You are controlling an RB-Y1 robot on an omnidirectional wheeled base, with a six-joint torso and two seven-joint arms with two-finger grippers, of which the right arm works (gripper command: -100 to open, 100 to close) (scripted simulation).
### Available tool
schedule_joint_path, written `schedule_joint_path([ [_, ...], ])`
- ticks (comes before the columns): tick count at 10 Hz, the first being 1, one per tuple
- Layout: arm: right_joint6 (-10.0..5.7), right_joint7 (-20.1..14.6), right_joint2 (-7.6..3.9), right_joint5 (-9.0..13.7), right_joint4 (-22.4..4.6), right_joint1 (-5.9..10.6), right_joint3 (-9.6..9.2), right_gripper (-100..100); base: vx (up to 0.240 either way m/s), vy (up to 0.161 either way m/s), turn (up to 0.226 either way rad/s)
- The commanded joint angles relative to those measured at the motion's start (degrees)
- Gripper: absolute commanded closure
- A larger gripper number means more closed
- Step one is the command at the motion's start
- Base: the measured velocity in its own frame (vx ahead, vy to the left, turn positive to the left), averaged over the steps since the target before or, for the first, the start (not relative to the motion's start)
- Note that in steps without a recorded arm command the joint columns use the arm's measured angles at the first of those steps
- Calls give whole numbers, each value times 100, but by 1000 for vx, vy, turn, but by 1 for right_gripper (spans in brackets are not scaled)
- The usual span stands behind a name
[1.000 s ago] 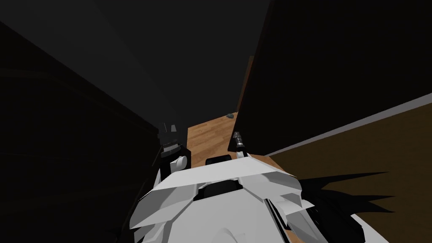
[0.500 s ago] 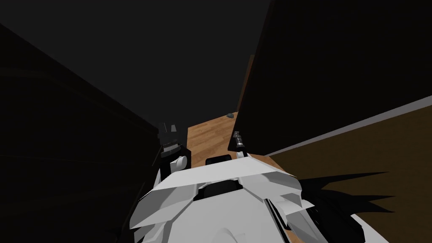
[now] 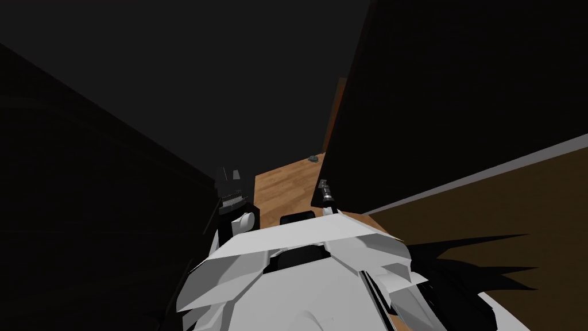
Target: Push the door open
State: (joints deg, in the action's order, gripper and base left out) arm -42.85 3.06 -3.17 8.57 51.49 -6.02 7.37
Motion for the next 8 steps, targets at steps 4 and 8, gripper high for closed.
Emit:
schedule_joint_path([
  [4,-9,104,-57,180,-7,86,349,100,207,33,-65],
  [8,28,184,-17,330,-14,109,627,100,192,22,-63],
])
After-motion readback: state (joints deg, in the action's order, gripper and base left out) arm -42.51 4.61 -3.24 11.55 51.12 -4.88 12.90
